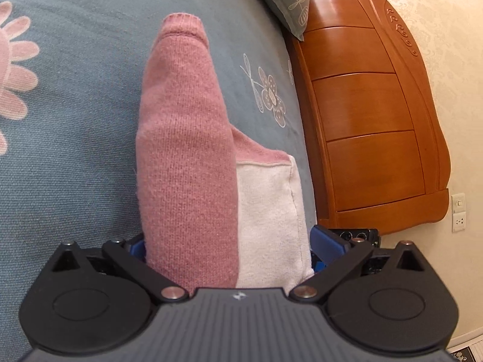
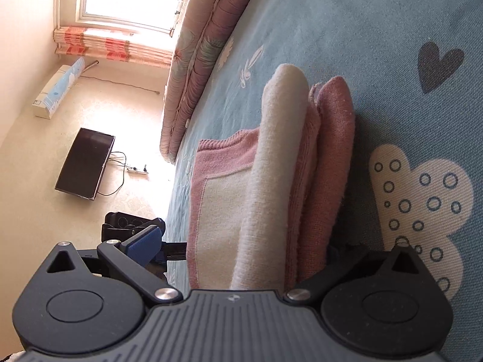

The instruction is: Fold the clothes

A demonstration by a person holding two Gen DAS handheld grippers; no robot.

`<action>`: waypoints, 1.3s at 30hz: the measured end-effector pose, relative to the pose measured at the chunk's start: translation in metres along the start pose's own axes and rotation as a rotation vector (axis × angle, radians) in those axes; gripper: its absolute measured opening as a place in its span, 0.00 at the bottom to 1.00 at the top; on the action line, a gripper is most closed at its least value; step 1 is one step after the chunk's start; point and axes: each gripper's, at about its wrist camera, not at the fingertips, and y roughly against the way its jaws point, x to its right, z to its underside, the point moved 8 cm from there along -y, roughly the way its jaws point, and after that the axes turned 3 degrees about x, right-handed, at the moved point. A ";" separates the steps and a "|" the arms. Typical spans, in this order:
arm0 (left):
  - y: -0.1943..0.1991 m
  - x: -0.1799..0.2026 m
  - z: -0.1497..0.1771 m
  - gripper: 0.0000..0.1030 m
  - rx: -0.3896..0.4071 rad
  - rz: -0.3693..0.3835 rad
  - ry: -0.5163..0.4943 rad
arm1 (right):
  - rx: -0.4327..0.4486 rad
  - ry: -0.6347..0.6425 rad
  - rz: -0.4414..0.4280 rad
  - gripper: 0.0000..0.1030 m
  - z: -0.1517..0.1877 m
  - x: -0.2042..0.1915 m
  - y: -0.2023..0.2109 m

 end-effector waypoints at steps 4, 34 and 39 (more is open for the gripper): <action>-0.002 -0.002 0.003 0.97 -0.014 -0.027 -0.025 | -0.017 0.032 0.020 1.00 0.000 -0.004 0.001; -0.020 -0.022 0.012 0.97 -0.014 -0.065 -0.004 | -0.055 0.004 0.054 1.00 0.006 0.018 -0.008; -0.018 -0.024 0.011 0.97 -0.015 -0.063 0.001 | -0.048 -0.008 0.054 1.00 -0.001 0.018 -0.004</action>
